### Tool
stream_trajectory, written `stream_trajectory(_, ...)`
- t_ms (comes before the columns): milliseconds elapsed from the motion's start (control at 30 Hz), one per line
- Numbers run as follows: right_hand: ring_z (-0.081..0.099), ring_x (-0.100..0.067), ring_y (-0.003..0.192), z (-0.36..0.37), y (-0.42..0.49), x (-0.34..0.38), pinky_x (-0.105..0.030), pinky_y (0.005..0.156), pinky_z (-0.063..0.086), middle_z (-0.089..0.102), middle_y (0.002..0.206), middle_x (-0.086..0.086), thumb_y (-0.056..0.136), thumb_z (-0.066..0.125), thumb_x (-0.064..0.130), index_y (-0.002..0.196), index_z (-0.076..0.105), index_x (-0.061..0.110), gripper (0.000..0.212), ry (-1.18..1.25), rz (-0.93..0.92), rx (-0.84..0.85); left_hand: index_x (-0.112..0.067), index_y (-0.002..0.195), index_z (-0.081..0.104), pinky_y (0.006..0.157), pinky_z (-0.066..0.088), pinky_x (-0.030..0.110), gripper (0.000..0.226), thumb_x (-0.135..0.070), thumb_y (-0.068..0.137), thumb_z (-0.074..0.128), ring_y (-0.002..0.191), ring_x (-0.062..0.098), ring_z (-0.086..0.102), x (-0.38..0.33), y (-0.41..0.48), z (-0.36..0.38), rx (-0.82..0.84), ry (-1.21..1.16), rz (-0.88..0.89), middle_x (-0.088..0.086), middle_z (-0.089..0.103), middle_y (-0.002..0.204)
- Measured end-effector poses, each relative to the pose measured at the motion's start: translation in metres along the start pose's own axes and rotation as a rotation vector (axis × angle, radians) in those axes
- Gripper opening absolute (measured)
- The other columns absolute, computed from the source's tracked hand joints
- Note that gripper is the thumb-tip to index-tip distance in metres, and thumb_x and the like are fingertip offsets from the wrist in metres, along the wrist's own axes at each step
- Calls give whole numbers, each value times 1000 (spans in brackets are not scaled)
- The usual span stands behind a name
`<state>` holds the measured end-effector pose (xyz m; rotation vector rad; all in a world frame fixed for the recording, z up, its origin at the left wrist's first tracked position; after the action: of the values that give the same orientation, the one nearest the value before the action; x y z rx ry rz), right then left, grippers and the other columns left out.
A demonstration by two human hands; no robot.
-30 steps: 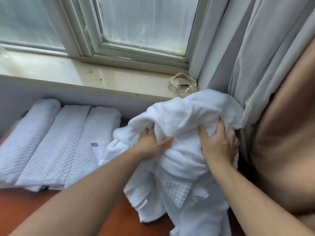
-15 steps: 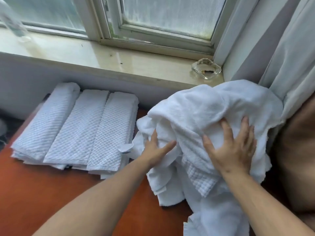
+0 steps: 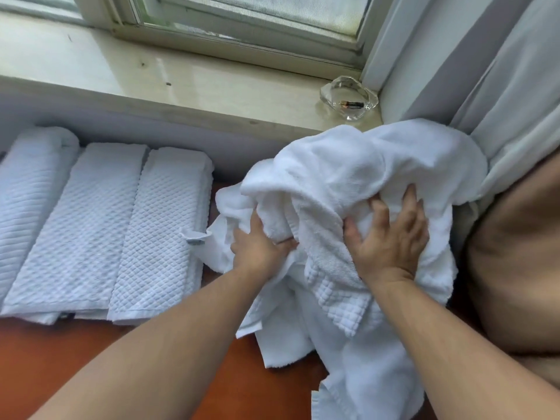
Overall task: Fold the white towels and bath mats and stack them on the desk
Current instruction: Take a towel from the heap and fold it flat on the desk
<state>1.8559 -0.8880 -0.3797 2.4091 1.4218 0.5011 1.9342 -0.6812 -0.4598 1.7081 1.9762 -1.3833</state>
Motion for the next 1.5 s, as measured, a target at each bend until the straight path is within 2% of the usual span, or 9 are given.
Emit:
stream_trajectory(167,8,-36,152,-29,1,-6,-53,123,12,3,168,-10,94,40,63,143,40,39,55,146,70,278,-39,156,5,104,34,42,107,-72,75,67,136,27,37,-5,-19,-24,63,91,154,-2,39,149)
stream_trajectory(300,22,-31,148,-76,-21,-33,-34,120,15,27,162,-12,93,36,52,147,50,25,62,343,161,225,-35,155,18,100,42,46,78,-54,90,56,123,28,47,-6,-39,-35,54,201,168,6,49,140)
stream_trajectory(533,44,-32,132,-106,-80,-75,-35,113,28,57,135,-13,100,51,31,130,64,13,37,387,262,200,-30,158,20,103,46,54,73,-24,91,49,133,38,43,-17,-104,-31,-46,100,172,12,32,156)
stream_trajectory(667,50,-18,119,-107,-81,-79,-14,94,27,57,129,-9,101,54,27,128,63,15,32,559,310,266,-23,156,28,108,43,44,79,-21,84,60,137,29,41,-32,-145,-31,-124,-27,322,7,32,157)
stream_trajectory(867,54,-12,97,-92,-64,-66,-26,73,38,56,115,8,100,46,51,134,51,28,42,671,342,447,-36,154,34,113,22,27,74,-42,90,69,144,17,24,-59,-175,-26,-290,51,602,0,29,156)
stream_trajectory(1067,51,-12,70,-59,-43,-56,-33,59,35,59,80,6,99,36,56,85,55,23,42,634,537,403,-40,148,44,124,13,39,60,-53,92,63,150,16,17,-94,-135,-8,-311,272,885,1,26,163)
stream_trajectory(1200,57,-17,63,-34,-36,-69,-25,52,33,59,60,6,98,34,53,61,57,19,55,592,539,196,-40,146,45,120,-7,22,59,-58,91,56,150,24,18,-98,-85,22,-320,348,909,0,24,163)
stream_trajectory(1333,53,-28,32,-8,-6,-90,-20,34,33,50,38,-7,85,48,62,38,52,14,68,882,753,313,-35,137,56,121,20,41,54,-54,86,53,139,34,36,-89,-49,44,-422,233,994,8,39,155)
stream_trajectory(1500,48,-31,28,6,8,-108,-20,30,29,46,35,-15,69,46,74,34,49,14,69,825,722,333,-37,134,52,111,32,56,46,-48,90,53,138,36,41,-84,-43,61,-546,164,1105,12,45,149)
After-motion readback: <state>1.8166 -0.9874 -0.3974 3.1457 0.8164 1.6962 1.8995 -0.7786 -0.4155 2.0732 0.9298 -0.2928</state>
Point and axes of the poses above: each hand's wrist, its own y-axis towards the middle knuckle, its own z-axis out of the palm, x = y × z, the point moved 4 cm from there along y, towards the middle knuckle
